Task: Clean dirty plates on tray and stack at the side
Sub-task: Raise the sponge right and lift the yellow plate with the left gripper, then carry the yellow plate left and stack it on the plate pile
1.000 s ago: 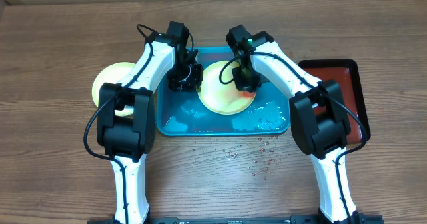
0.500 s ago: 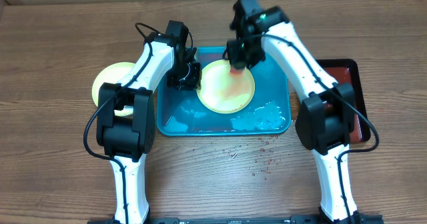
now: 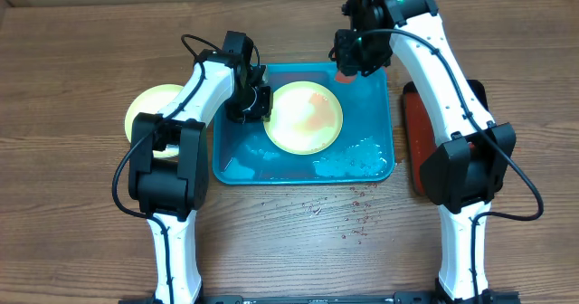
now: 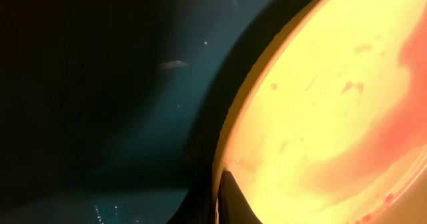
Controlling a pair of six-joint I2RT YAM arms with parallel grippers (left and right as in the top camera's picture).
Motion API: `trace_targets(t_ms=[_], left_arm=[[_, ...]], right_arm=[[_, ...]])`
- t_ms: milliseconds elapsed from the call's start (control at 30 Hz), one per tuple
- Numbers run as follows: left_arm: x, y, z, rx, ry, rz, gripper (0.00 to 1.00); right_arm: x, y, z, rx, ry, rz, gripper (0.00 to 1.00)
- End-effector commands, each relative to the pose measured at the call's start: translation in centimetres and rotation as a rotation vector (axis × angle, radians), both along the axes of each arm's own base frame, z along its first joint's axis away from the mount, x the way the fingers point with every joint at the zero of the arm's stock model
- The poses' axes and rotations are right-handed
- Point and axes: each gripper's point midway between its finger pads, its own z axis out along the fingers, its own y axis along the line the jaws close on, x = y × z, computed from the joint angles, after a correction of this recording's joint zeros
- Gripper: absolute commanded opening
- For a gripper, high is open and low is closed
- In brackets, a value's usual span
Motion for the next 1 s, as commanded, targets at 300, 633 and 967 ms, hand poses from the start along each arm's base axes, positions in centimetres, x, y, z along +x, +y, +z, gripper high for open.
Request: trace_targets(t_ms=[300,633,967], left_arm=[[2.4,5.7,13.1,0.313,-0.358,0.066,0.04],[0.8,8.1,23.9,0.918,-0.688,0.133,0.04],[-1.9,3.6,29.8,1.228,-0.931,0.148,0.04]], right_arm=[[0.2,-1.7,1.9,-0.039,-0.043,-0.033,0.04],[0.7,-2.6,1.7,-0.083,-0.055,-0.078,0.04],[0.6,-2.7,1.4,-0.087,-0.045,-0.083,0.04]])
